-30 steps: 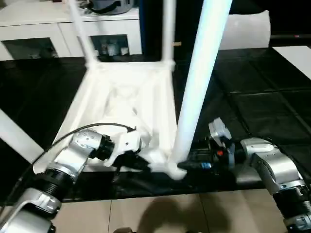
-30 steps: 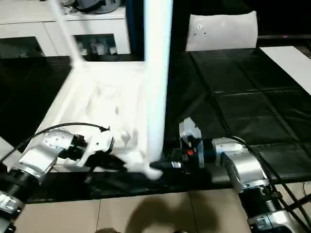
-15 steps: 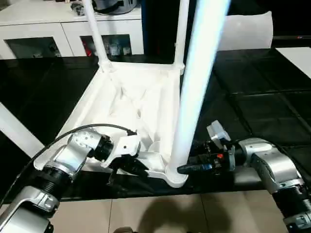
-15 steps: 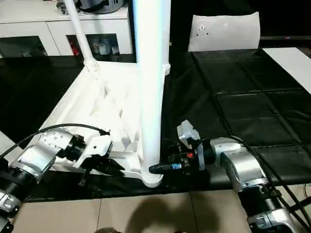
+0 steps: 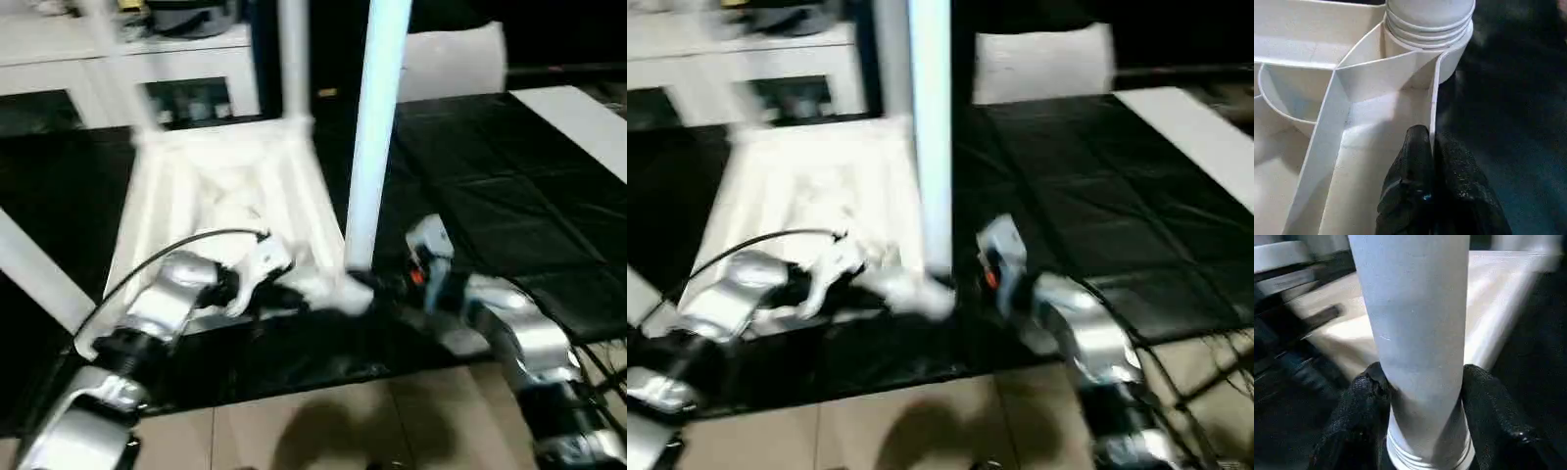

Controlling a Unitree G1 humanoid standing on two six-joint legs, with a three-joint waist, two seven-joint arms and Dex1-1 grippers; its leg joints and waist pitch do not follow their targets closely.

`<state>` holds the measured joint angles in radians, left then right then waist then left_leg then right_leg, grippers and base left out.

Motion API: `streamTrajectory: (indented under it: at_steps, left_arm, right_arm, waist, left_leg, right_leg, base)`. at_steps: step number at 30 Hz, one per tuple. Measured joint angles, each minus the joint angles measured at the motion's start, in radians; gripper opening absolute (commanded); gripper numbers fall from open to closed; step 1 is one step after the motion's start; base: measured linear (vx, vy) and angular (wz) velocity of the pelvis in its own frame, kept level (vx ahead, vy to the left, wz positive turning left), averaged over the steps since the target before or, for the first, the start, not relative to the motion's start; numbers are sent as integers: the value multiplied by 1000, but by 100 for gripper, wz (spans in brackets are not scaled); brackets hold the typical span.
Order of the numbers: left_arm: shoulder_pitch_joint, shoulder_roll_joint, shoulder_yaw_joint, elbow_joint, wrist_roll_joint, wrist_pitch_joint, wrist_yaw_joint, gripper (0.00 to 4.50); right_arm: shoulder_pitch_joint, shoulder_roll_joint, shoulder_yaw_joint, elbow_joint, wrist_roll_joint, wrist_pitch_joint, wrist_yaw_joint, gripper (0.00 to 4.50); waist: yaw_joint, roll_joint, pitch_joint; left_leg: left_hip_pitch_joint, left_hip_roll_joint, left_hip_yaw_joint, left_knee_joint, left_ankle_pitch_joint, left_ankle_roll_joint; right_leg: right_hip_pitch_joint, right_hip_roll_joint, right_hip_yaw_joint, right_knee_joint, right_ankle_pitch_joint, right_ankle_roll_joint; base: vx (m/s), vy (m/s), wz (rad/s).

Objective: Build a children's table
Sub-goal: Rotate leg to tighten

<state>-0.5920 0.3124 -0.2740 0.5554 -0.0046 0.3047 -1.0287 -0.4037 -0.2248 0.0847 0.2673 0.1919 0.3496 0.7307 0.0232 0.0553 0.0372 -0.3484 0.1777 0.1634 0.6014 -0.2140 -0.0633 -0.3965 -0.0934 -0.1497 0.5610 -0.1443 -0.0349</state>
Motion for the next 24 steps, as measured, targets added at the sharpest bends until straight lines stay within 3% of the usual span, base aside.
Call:
streamTrajectory:
  at_steps: [3, 5, 7, 9, 11, 13, 17, 19, 20, 24]
  left_arm:
    - [-20, -63, 33, 32, 12, 32, 141, 0]
    - [-30, -92, 44, 44, 14, 46, 198, 0]
    - [-33, -122, 64, 48, 13, 61, 241, 0]
    - [-35, -137, 72, 48, 12, 72, 264, 0]
    - [-36, -140, 73, 47, 10, 73, 269, 0]
    - [-36, -140, 72, 46, 10, 73, 269, 0]
    - [-30, -114, 56, 32, 10, 61, 225, 0]
    - [-25, -93, 51, 27, 9, 36, 196, 0]
    - [-24, -85, 49, 26, 9, 29, 183, 0]
    - [7, -15, 28, -1, -1, -37, 65, 0]
  right_arm:
    - [-73, 84, -13, 64, -55, 31, -180, 191]
    - [-100, 107, -20, 91, -78, 35, -244, 191]
    - [-116, 116, -22, 108, -92, 32, -280, 260]
    - [-121, 124, -22, 115, -113, 28, -295, 260]
    - [-120, 127, -22, 118, -122, 17, -299, 296]
    - [-116, 127, -20, 119, -123, 5, -297, 305]
    - [-71, 80, -7, 111, -110, -73, -206, 348]
    - [-41, 56, -4, 111, -98, -99, -141, 348]
    - [-34, 50, -3, 111, -96, -108, -121, 372]
    - [-18, -43, 36, 99, -75, -167, 60, 372]
  waist:
    - [-18, 1, 0]
    - [-21, 1, -1]
    - [-19, 1, -1]
    - [-17, 3, -2]
    - [-16, 4, -2]
    - [-15, 4, -2]
    - [-10, 4, -2]
    - [-12, 5, -1]
    - [-13, 6, -1]
    - [-10, 8, 0]
  left_leg:
    - [0, 0, -1, 0, 0, 0]
    - [-1, 0, -1, 0, -1, 1]
    - [-2, 0, -2, -1, -2, 3]
    - [-2, -1, -2, -2, -3, 4]
    - [-3, -1, -2, -3, -3, 4]
    - [-3, -1, -2, -3, -3, 4]
    - [-4, -1, -1, -3, -4, 4]
    - [-8, 0, -1, -3, -3, 6]
    - [-9, 0, -1, -3, -1, 10]
    - [-10, 1, -2, -3, -1, 10]
  right_leg:
    - [0, 0, -1, 0, 0, 0]
    - [0, 0, -1, 0, 0, 0]
    - [1, 0, -1, 0, 0, 0]
    - [1, 0, -1, 0, 0, 0]
    - [0, 0, -1, 0, 0, 0]
    - [-1, 0, -1, 0, 0, 0]
    - [-2, 0, 0, -1, 0, 0]
    - [-5, 0, 0, -1, 0, 0]
    - [-7, 1, 0, 0, 1, -2]
    - [-8, 1, -1, 1, 3, -6]
  base:
    - [0, 0, 0]
    - [0, 0, 0]
    - [0, 0, 0]
    - [0, 0, 0]
    - [0, 0, 0]
    - [0, 0, 0]
    - [0, 0, 0]
    - [0, 0, 0]
    - [0, 0, 0]
    - [0, 0, 0]
